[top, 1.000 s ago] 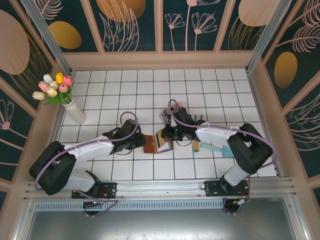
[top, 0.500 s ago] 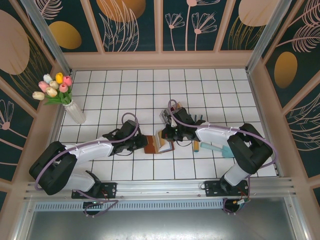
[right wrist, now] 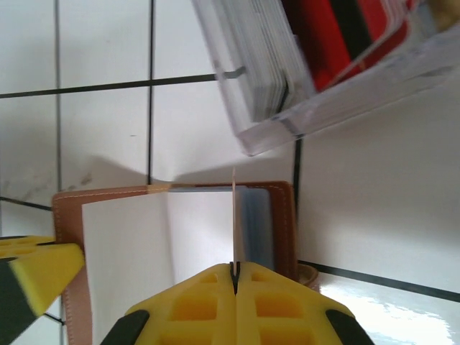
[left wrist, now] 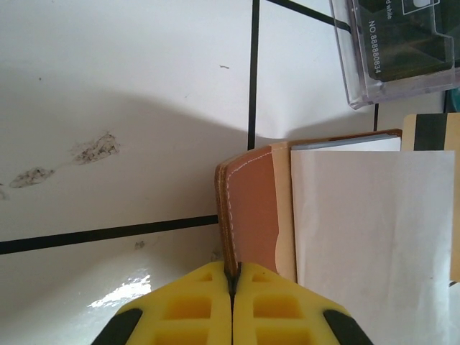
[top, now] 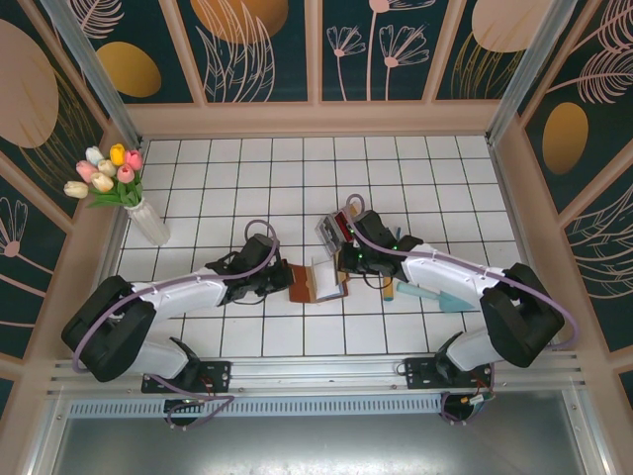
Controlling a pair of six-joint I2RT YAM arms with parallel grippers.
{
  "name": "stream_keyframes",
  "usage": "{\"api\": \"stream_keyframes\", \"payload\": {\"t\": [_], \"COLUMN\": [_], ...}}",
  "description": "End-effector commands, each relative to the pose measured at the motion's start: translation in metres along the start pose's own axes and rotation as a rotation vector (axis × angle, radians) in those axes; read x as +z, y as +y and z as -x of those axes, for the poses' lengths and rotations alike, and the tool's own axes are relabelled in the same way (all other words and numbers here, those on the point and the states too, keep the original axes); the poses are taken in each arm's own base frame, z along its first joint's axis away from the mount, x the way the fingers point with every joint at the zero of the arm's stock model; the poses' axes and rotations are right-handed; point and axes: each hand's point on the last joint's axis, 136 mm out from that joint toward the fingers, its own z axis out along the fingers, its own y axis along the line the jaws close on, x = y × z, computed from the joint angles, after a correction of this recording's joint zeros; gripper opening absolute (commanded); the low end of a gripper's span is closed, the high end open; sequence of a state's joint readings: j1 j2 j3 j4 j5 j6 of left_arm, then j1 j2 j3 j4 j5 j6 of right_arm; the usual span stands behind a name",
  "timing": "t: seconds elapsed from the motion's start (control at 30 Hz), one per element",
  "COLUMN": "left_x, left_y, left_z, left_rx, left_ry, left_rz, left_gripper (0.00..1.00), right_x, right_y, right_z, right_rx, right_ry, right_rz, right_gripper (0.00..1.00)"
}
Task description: Put the credit cards into the card holder
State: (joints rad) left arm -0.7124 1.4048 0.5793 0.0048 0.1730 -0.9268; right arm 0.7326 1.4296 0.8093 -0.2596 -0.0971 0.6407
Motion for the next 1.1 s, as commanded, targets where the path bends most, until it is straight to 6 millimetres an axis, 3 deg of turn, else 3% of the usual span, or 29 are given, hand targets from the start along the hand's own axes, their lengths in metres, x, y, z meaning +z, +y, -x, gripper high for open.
{"api": "stream_keyframes", "payload": {"t": [0.0,0.27,0.67,0.87,1.07], "left_x": [0.001,0.003,0.01,0.013,0.021], "left_y": [-0.008,-0.005,-0.009,-0.018,-0.031], "left_z": [0.004,0.002,-0.002,0.001,0.003], "left_rx": [0.022,0.016,0.007,-0.005,-0.006], "left_ry": [-0.002,0.007,0.037,0.024,0.037], "left_rz": [-0.019,-0.01,-0.04,-0.083,-0.144], "left_gripper": [0.06,0.07,0.06,0.05,0.04], "right_x": [-0.002,0.001,0.01,-0.003,0.015], "right_y": [-0.014,-0.018,0.014,0.051,0.046], "right_z": [0.0,-0.004,-0.01,-0.007,-0.023], "right_rx": [-0.024,-0.032,0.014,0.027,0.065], "right_ry": [-0.001,0.011,0.054,0.05,0.103], "right_rz": [-0.079,-0.087,0.105,0.296,0.317], "right_gripper": [0.0,0.0,0.0,0.0,0.0]}}
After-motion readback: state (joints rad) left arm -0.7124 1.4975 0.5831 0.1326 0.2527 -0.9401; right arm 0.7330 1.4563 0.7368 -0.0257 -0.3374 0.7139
